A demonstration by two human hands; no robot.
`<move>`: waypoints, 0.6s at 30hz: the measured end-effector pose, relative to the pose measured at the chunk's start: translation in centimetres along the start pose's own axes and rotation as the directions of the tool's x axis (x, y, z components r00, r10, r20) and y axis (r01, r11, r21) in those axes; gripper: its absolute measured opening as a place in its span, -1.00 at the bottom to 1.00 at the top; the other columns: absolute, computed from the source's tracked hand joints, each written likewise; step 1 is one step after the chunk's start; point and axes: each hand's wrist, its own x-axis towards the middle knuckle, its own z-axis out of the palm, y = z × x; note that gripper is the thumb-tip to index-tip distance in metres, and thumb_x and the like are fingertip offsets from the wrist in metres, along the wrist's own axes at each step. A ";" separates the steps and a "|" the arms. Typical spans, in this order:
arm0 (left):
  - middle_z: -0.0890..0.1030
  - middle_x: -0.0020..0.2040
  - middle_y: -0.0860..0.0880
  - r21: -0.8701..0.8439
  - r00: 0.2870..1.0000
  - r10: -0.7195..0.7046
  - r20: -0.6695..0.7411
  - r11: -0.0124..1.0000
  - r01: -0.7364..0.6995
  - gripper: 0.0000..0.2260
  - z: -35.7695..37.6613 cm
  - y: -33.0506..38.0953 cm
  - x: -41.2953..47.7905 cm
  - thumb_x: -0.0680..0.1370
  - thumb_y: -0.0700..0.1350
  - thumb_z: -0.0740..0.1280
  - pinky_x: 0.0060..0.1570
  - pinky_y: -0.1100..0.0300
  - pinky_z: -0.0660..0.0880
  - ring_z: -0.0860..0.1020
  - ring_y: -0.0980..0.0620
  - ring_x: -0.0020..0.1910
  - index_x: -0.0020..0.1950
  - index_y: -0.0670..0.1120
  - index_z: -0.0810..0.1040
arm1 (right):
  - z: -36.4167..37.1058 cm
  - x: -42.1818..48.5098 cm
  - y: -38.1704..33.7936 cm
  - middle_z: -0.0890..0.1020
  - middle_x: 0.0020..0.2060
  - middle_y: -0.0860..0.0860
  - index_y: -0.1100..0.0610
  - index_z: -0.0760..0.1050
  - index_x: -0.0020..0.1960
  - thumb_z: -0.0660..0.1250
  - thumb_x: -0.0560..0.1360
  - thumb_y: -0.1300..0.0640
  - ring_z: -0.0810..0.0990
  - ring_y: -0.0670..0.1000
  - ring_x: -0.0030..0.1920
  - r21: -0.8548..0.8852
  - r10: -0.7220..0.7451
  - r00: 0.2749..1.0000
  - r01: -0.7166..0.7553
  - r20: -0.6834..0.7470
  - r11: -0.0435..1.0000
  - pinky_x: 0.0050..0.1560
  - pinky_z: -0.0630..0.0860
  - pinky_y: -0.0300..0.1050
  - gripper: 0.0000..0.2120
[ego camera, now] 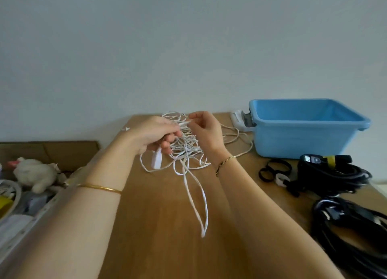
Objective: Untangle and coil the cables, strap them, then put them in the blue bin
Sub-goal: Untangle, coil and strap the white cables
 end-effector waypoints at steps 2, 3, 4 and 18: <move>0.37 -0.48 0.06 -0.355 0.996 0.029 0.086 0.935 0.004 -0.80 0.5 -0.4 -0.3 0.60 -0.20 0.19 -0.55 0.33 0.34 0.24 0.19 -0.61 -0.14 -0.19 0.55 | 0.1 -0.4 1.3 0.45 -0.41 -0.03 0.13 0.50 -0.13 0.35 0.49 0.22 0.37 -0.10 -0.41 -0.047 0.031 0.996 -0.035 -0.081 0.998 -0.39 0.35 -0.26 -0.96; 0.39 -0.44 0.05 -0.539 0.989 0.074 0.126 0.842 0.006 -0.81 0.6 -0.6 -0.4 0.56 -0.22 0.19 -0.55 0.36 0.30 0.24 0.20 -0.60 -0.14 -0.20 0.59 | 0.2 -0.5 1.8 0.45 -0.43 -0.02 0.13 0.50 -0.17 0.35 0.49 0.18 0.36 -0.07 -0.42 -0.070 0.048 0.993 -0.055 -0.104 0.996 -0.40 0.34 -0.21 -0.92; 0.44 -0.40 0.04 -0.681 0.981 0.141 0.131 0.732 -0.014 -0.81 0.8 -0.8 -0.5 0.50 -0.24 0.20 -0.51 0.37 0.32 0.28 0.20 -0.57 -0.10 -0.21 0.62 | 0.2 -0.6 2.2 0.45 -0.44 0.01 0.15 0.51 -0.20 0.34 0.50 0.15 0.36 -0.05 -0.43 -0.092 0.067 0.993 -0.076 -0.098 0.993 -0.41 0.33 -0.16 -0.88; 0.57 0.11 -0.19 -0.872 0.897 0.074 -0.437 0.210 -0.442 -0.80 -1.6 -3.9 2.9 0.62 -0.36 0.08 -0.22 0.23 0.56 0.58 0.10 -0.18 0.22 -0.26 0.37 | 0.4 -0.3 1.5 0.62 -0.32 0.07 0.18 0.56 -0.12 0.34 0.44 0.29 0.58 -0.06 -0.38 -0.588 0.413 0.618 0.101 0.669 0.802 -0.28 0.56 -0.17 -0.94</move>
